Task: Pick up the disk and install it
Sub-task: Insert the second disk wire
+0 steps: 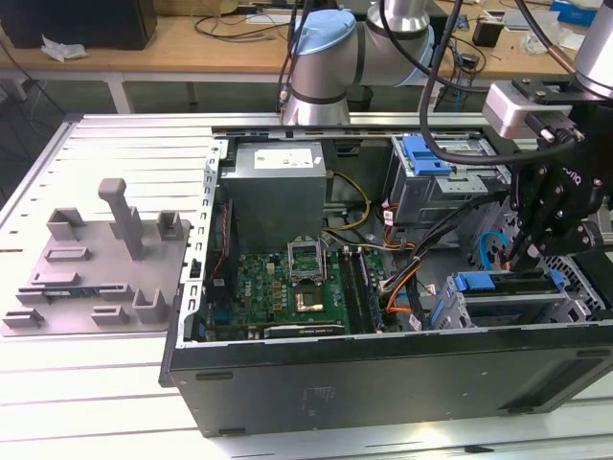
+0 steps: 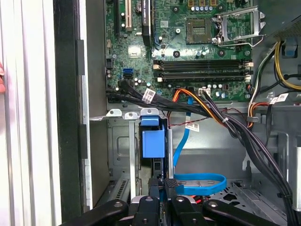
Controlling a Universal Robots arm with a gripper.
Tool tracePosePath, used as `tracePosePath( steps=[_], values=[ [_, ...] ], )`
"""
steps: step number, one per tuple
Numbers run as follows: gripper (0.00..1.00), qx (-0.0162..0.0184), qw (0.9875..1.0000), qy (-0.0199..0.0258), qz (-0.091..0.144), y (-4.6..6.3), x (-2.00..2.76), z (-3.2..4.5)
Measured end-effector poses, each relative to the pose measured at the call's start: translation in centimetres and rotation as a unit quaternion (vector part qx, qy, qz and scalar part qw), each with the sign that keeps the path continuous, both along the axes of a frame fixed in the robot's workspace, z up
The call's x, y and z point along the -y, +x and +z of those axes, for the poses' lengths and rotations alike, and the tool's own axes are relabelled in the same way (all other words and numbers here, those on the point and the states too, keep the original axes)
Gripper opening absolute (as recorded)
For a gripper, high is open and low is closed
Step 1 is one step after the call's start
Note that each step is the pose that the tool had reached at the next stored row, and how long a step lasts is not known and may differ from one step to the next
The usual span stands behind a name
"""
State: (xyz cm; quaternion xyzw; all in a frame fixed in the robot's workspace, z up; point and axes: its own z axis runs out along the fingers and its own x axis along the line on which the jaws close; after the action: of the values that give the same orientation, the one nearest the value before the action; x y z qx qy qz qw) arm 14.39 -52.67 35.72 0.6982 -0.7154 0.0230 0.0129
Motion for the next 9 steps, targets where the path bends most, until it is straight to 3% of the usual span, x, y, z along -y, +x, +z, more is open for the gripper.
tracePosePath(
  steps=[9],
  values=[
    [0.16, 0.0, 1.0, 0.0, 0.0, 0.01, 0.0, -0.21]
  ],
)
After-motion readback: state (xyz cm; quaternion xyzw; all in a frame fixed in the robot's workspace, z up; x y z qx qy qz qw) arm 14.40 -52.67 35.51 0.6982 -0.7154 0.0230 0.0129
